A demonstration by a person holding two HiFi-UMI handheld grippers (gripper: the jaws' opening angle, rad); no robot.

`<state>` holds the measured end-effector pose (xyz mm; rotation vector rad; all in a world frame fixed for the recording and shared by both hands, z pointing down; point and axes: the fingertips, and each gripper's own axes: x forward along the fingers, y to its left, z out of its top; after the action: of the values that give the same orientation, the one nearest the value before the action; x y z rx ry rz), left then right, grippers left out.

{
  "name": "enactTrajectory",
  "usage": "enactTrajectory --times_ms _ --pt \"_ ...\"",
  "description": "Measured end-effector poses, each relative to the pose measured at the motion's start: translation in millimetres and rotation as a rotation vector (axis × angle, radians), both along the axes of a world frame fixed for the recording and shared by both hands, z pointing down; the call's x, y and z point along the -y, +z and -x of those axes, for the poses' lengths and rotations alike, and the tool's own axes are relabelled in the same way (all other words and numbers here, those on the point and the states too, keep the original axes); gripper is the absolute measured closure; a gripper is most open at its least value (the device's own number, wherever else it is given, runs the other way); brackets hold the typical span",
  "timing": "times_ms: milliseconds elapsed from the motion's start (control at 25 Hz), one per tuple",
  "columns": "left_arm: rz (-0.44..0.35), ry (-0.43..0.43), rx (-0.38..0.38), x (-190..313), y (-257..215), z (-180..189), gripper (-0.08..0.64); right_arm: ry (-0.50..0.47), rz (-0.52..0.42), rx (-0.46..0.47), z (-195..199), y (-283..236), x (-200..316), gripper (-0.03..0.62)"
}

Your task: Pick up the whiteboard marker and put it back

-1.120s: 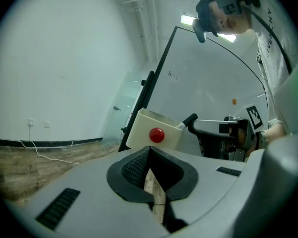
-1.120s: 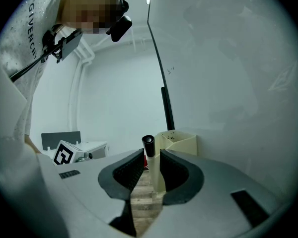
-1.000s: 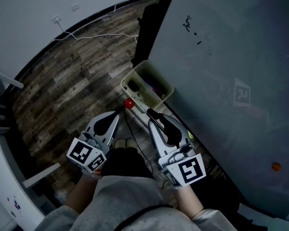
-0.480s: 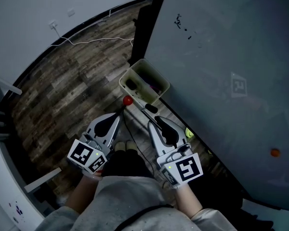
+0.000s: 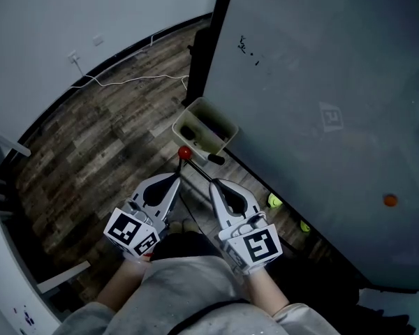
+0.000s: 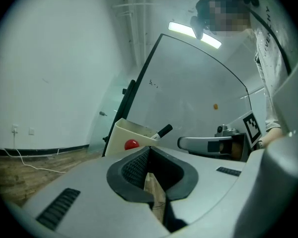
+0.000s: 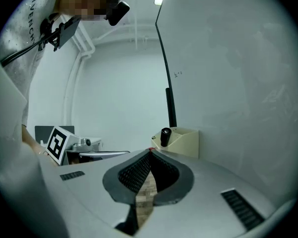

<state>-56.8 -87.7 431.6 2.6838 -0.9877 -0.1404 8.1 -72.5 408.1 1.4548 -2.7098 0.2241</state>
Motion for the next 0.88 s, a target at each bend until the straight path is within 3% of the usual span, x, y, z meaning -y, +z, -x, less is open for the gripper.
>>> enactTrajectory --times_ms 120,240,880 --pt "-0.012 0.007 0.003 -4.1 -4.2 0.8 0.545 -0.022 -0.025 0.05 7.2 -5.5 -3.7 0.573" --pt "-0.027 0.004 0.005 -7.6 -11.3 3.9 0.545 -0.025 0.016 0.082 7.5 -4.0 -6.6 0.574" --pt "-0.053 -0.071 0.005 -50.9 -28.6 -8.4 0.545 -0.171 -0.037 0.032 13.7 -14.8 -46.9 0.574"
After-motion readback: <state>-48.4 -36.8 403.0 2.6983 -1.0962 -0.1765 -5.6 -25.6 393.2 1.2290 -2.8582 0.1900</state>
